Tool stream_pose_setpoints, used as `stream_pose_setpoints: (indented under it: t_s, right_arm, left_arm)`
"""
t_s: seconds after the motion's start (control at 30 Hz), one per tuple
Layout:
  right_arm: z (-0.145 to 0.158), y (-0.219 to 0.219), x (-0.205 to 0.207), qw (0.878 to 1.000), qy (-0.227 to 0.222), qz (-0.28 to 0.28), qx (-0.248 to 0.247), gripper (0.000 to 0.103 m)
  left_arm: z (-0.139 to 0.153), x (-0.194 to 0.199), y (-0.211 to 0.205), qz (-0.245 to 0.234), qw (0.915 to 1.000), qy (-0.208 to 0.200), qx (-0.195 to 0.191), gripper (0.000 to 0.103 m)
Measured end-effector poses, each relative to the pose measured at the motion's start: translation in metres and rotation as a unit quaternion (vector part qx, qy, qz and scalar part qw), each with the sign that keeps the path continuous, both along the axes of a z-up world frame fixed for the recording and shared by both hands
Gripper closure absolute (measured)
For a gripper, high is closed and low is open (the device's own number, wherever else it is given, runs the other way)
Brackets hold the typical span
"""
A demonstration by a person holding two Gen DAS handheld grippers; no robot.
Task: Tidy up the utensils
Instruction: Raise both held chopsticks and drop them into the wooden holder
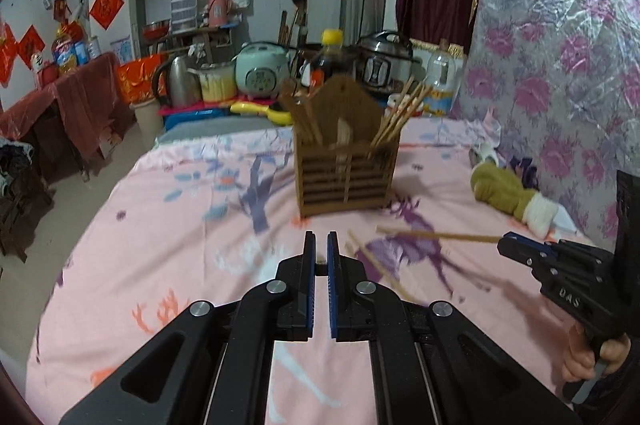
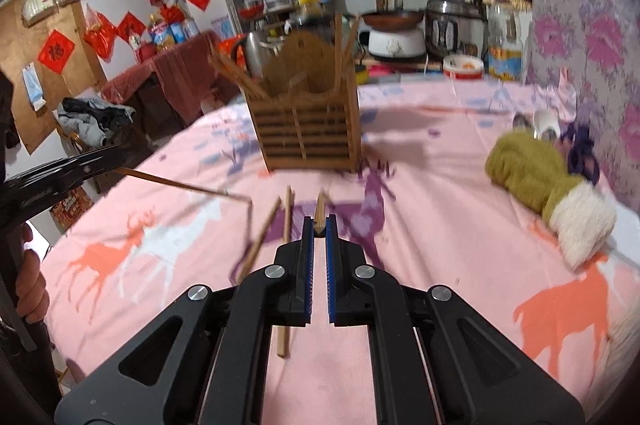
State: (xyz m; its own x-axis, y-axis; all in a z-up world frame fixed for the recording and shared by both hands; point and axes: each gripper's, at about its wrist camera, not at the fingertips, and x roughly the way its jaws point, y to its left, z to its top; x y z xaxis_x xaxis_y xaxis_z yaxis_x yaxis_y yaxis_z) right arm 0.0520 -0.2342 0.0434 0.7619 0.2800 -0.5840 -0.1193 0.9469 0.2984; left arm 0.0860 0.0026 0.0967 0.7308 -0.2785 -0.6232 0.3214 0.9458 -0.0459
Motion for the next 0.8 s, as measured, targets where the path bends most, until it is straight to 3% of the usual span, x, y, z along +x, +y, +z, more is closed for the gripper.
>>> stream_pose_setpoints:
  t_s: [0.5,0.8]
  right_arm:
    - [0.076,0.005,0.056,0.999,-0.044,0.003,-0.019,0.097]
    - [0.143,-0.003,0.101,0.993,-0.115,-0.026,0.006,0.097]
  left_arm:
    - [0.073,0.074,-0.051,-0.021,0.999,-0.04,-0.003,0.097]
    - [0.138,0.111,-0.054,-0.005,0.9931,-0.105,-0.052,0.097]
